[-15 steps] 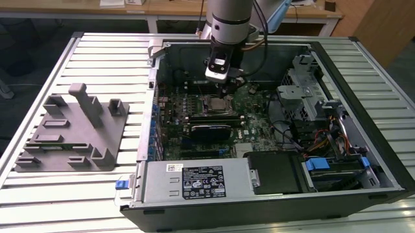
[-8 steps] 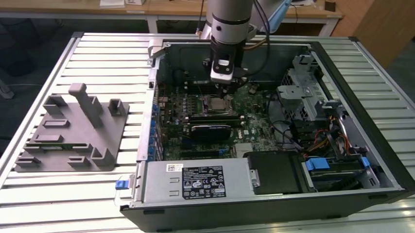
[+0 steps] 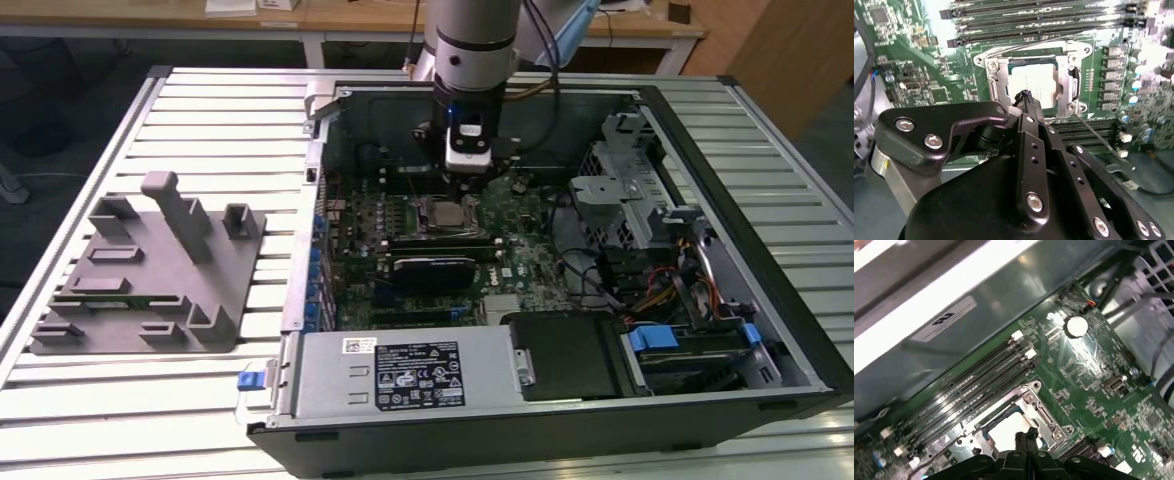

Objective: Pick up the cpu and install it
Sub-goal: 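Close the cpu cover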

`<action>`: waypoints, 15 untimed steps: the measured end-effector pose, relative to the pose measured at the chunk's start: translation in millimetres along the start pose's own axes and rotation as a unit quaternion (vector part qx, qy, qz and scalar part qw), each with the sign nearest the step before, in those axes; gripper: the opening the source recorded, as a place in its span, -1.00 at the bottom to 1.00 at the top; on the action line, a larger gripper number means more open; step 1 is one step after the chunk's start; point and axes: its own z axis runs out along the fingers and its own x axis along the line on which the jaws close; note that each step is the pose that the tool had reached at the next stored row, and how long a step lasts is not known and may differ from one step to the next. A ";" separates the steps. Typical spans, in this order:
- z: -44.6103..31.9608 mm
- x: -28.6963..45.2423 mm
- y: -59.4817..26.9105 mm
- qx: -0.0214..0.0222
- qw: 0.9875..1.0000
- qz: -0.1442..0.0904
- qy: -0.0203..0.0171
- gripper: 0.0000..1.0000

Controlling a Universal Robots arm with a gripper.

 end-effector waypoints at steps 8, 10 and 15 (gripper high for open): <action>0.2 0.0 0.0 -0.002 0.997 -0.072 0.000 -0.79; 0.2 0.0 0.0 -0.002 0.996 -0.090 0.000 -0.79; 0.4 0.0 0.0 -0.003 0.990 -0.144 0.001 -0.79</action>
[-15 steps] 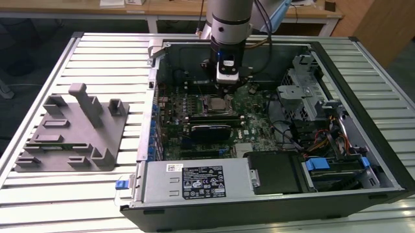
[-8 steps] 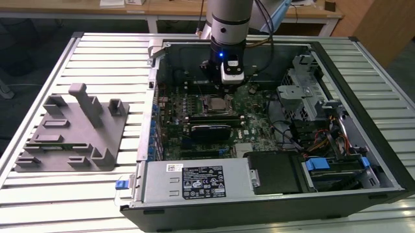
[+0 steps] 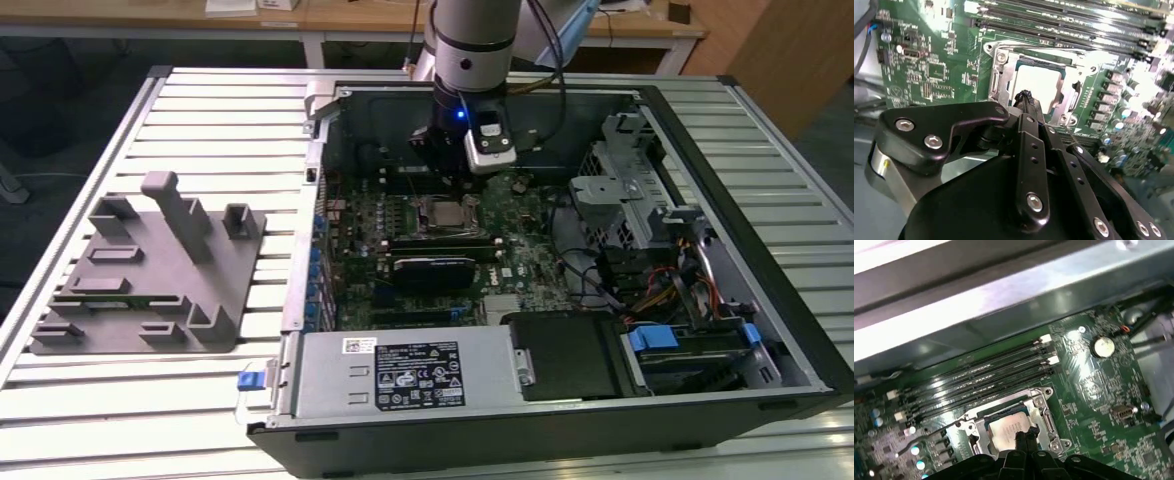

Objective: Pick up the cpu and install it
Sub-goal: 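Close the cpu cover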

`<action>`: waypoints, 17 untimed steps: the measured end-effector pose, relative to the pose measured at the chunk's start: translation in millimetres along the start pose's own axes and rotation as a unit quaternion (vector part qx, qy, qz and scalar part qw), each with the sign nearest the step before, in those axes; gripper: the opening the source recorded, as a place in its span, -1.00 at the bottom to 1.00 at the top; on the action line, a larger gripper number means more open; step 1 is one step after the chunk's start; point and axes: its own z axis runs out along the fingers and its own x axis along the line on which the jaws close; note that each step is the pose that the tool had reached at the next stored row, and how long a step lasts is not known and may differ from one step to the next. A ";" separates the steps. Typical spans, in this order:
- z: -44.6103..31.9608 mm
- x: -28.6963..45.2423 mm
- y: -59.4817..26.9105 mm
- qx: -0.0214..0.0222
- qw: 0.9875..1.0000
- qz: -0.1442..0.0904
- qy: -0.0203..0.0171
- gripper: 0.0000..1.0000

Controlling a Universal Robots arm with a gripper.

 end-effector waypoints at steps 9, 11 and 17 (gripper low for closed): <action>0.3 0.0 0.0 -0.002 0.997 -0.082 0.000 -0.79; 0.4 0.0 0.0 -0.002 0.995 -0.099 0.001 -0.79; 0.6 0.0 0.0 -0.003 0.991 -0.135 0.001 -0.79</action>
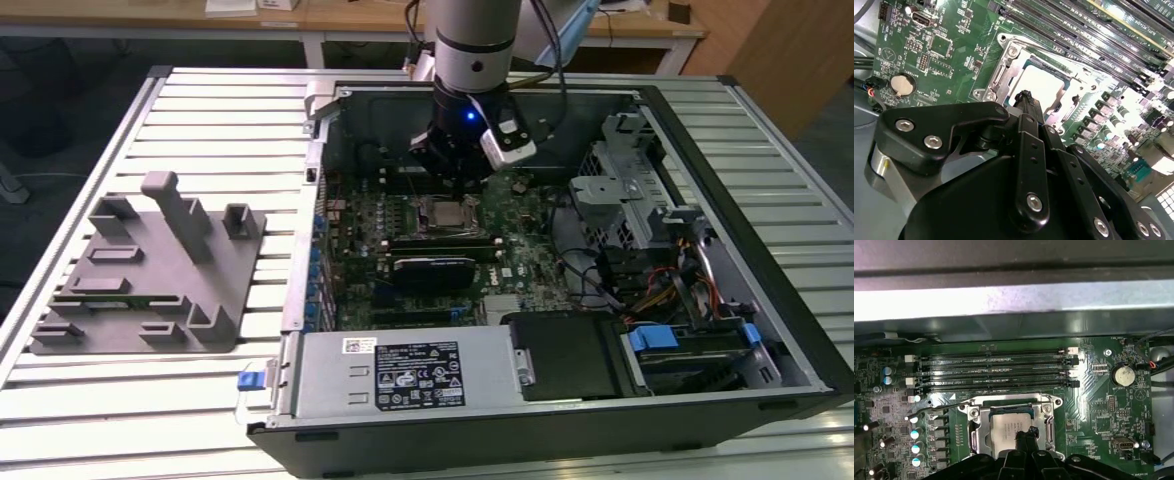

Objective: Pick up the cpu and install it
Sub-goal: 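Close the cpu cover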

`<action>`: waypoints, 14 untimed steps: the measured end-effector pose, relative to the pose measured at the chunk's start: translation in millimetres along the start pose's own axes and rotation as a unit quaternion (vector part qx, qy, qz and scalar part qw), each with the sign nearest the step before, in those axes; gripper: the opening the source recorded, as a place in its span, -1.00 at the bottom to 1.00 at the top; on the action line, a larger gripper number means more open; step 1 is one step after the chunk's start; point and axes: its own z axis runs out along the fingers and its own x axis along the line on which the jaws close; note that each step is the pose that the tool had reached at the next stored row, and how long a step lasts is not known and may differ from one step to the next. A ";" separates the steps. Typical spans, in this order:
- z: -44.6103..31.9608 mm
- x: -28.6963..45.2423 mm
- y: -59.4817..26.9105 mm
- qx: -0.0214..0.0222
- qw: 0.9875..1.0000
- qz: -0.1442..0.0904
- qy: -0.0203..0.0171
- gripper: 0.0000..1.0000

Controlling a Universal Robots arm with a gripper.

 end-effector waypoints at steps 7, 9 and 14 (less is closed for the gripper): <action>1.4 -0.1 -2.4 0.000 1.000 0.001 0.000 -0.79; 2.2 0.2 -3.7 0.000 1.000 0.002 0.000 -0.79; 4.4 2.8 -6.4 0.000 1.000 0.003 0.000 -0.79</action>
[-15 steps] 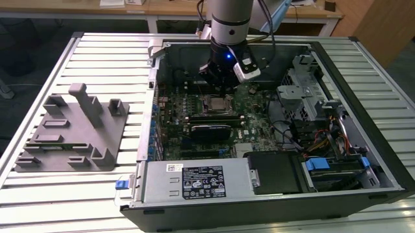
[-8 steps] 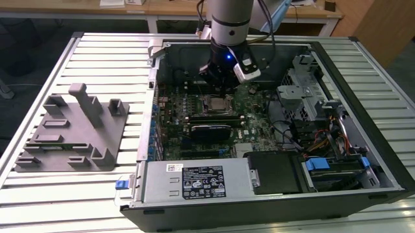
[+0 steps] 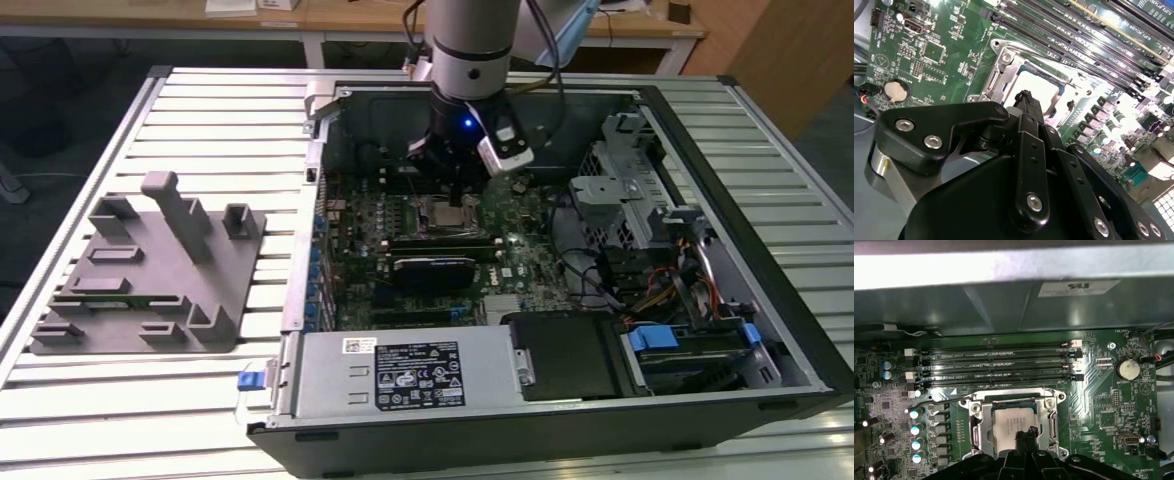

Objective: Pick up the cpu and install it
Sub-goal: 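Close the cpu cover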

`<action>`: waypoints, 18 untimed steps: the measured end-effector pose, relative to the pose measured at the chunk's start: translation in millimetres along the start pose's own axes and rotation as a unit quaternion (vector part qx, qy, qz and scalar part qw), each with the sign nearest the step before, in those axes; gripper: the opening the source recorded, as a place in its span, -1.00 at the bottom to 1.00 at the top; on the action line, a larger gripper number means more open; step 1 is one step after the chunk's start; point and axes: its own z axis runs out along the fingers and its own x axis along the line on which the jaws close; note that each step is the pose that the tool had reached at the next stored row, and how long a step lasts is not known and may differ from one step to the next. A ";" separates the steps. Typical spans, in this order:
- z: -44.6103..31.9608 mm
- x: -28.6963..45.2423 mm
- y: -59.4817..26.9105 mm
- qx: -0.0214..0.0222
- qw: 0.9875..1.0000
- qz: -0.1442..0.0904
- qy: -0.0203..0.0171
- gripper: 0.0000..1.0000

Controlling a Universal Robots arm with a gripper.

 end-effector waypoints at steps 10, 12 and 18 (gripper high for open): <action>2.3 4.2 -2.3 0.000 1.000 0.001 0.000 -0.79; 2.7 5.0 -2.3 0.000 1.000 0.001 0.000 -0.79; 3.5 16.6 -3.1 -0.001 1.000 0.001 -0.001 -0.79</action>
